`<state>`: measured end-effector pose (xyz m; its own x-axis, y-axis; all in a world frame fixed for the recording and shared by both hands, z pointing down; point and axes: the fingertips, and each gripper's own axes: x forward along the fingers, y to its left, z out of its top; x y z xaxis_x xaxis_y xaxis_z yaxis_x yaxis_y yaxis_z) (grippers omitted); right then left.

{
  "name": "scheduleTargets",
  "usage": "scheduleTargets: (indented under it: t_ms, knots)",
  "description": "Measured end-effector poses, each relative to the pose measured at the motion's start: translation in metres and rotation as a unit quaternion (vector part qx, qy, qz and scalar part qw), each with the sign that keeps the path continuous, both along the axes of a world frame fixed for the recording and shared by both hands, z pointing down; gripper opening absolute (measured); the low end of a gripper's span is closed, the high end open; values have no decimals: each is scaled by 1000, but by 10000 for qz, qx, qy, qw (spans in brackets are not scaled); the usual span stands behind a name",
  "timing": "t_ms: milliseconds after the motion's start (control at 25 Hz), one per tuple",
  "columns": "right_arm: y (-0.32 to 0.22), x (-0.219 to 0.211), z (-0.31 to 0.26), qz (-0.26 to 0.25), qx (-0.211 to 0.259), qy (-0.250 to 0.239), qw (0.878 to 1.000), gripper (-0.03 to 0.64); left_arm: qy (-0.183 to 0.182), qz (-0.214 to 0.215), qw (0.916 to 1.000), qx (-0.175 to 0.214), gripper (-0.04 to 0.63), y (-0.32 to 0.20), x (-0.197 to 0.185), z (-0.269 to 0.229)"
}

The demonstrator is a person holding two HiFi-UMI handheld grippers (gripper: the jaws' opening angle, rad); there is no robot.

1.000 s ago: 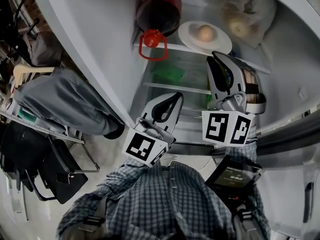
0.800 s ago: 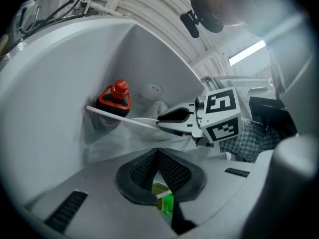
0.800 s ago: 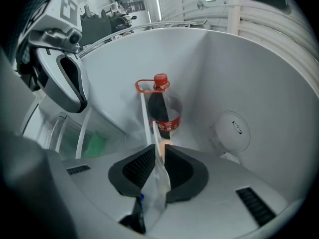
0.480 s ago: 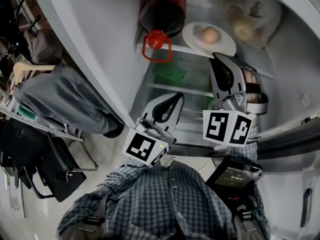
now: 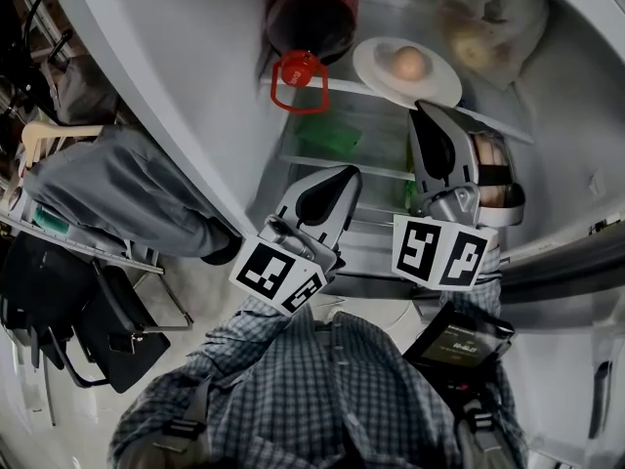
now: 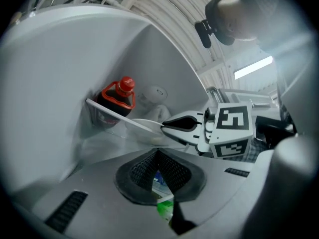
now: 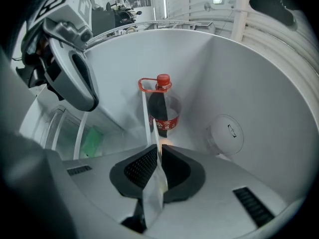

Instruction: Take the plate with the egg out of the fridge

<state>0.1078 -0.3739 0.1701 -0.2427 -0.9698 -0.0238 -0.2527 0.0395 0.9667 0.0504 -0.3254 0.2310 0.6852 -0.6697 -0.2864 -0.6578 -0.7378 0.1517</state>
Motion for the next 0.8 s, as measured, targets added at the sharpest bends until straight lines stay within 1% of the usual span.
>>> scheduleTargets:
  t_ms: [80,160,280,480,600,720,800]
  knots:
    - [3,1,0,-1,21,-4,10000,35,272,158,9995,-78,6,-3,2,-9]
    - [6,2,0,0,64,-32,10000,35,619,332,9973,-225,6,-7,4,-17]
    - [12,3,1,11,127,-59,9999,35,1047,586,9917,-458,6,-13,9,-26]
    - [19,6,1,26,202,-54,9998,35,1542,963,9804,-758,6,-21,15,-37]
    - [22,7,1,32,212,-52,9998,35,1926,1274,9688,-904,8,-25,18,-47]
    - [23,8,1,46,218,-42,9997,35,2394,1581,9510,-1155,8,-29,20,-55]
    - [23,8,1,46,223,-25,9997,35,2682,1710,9384,-1347,8,-33,21,-57]
